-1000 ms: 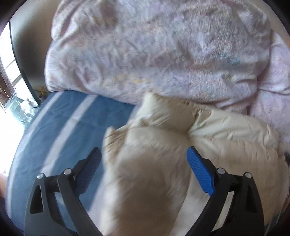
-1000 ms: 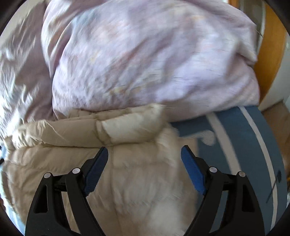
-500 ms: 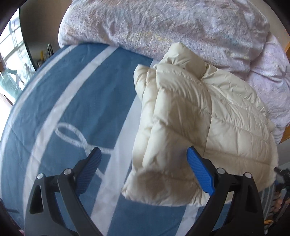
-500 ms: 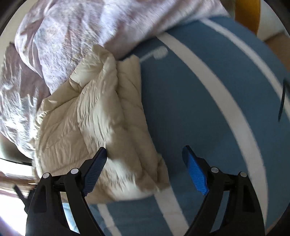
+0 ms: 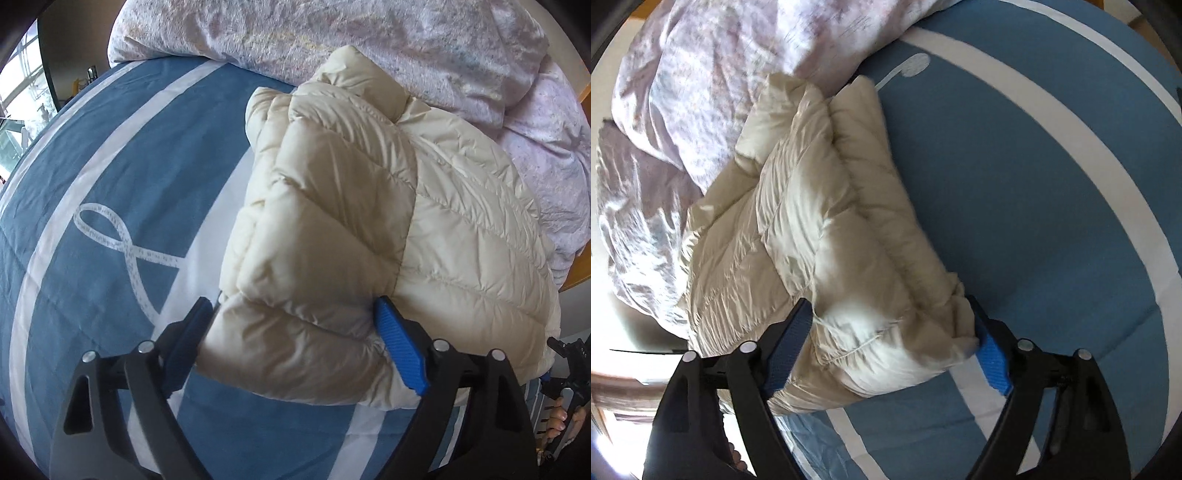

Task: Fold large clothes

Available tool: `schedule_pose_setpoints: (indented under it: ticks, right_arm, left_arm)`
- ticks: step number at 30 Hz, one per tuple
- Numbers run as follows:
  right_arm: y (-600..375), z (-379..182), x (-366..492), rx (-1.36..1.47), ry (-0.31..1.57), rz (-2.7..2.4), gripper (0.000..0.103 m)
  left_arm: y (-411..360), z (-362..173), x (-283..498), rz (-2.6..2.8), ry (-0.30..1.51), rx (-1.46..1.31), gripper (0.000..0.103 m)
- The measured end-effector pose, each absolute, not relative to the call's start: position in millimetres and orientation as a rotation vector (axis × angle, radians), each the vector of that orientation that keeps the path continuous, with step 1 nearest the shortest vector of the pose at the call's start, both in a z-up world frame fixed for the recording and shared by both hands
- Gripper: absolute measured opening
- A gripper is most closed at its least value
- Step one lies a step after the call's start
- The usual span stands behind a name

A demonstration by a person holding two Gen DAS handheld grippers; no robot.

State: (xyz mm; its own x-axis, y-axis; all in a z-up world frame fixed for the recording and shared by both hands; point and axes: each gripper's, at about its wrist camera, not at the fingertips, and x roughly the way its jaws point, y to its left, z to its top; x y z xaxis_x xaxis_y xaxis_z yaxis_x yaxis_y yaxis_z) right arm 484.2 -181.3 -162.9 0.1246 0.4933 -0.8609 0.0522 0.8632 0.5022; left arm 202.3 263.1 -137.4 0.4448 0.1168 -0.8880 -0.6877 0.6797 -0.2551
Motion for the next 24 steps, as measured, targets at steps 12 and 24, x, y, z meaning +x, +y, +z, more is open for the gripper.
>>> schedule_pose_setpoints:
  ticks: [12,24]
  right_arm:
    - [-164,-150,481,0.48,1.417,0.321,0.029]
    - [-158,-124,451,0.53,1.39,0.429,0.017]
  left_arm:
    - [266,-129,199,0.526,0.978,-0.704,0.037]
    - [256,-104,156,0.532,0.909,-0.731,0.017]
